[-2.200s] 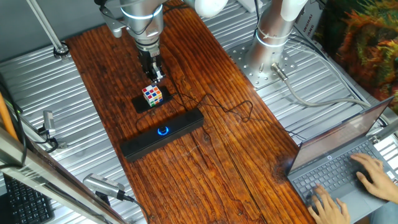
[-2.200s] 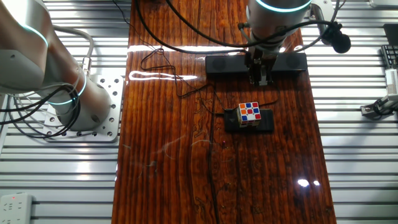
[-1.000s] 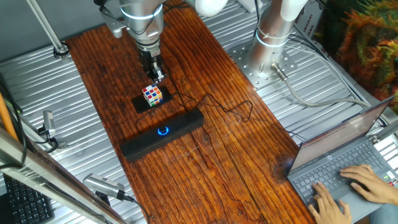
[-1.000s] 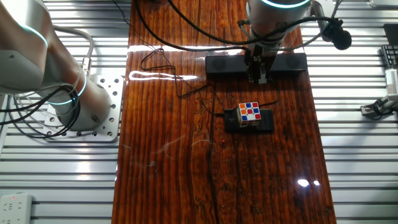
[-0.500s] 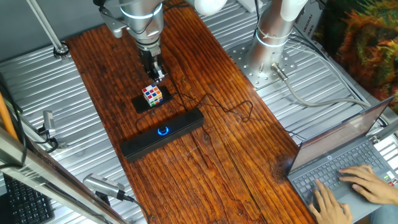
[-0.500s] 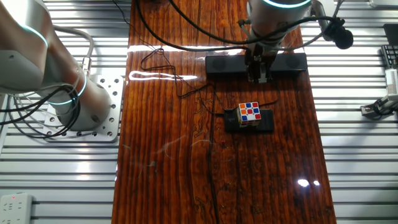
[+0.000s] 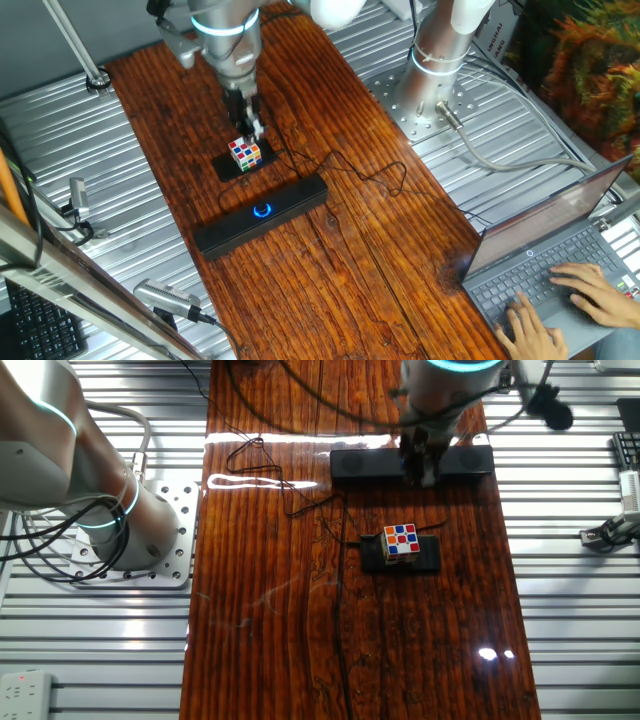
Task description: Turn the knob to increase the volume of the speaker
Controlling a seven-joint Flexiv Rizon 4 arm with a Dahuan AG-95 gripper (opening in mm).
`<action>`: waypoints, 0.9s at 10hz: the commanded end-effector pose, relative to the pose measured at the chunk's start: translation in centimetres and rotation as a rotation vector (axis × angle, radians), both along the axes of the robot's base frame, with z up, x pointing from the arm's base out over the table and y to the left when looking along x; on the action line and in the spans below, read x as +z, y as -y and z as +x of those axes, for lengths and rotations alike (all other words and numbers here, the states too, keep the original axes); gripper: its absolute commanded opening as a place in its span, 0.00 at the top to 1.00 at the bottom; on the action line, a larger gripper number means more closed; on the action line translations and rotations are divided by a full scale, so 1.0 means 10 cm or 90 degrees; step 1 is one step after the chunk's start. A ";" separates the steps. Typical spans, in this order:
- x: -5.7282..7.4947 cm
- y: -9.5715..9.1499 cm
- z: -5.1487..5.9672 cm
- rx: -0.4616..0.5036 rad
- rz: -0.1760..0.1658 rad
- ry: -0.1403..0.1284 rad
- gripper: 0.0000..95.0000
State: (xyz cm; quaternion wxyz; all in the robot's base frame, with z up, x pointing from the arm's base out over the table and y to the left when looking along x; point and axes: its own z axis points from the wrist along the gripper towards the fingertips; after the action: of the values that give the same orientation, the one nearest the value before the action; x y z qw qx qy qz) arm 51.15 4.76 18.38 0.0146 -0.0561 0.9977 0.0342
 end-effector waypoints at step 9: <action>-0.31 -0.67 0.19 0.015 0.031 0.013 1.00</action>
State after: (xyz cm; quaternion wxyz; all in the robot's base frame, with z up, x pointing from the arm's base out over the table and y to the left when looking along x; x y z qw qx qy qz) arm 53.39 11.63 15.06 0.0259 -0.0680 0.9957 0.0576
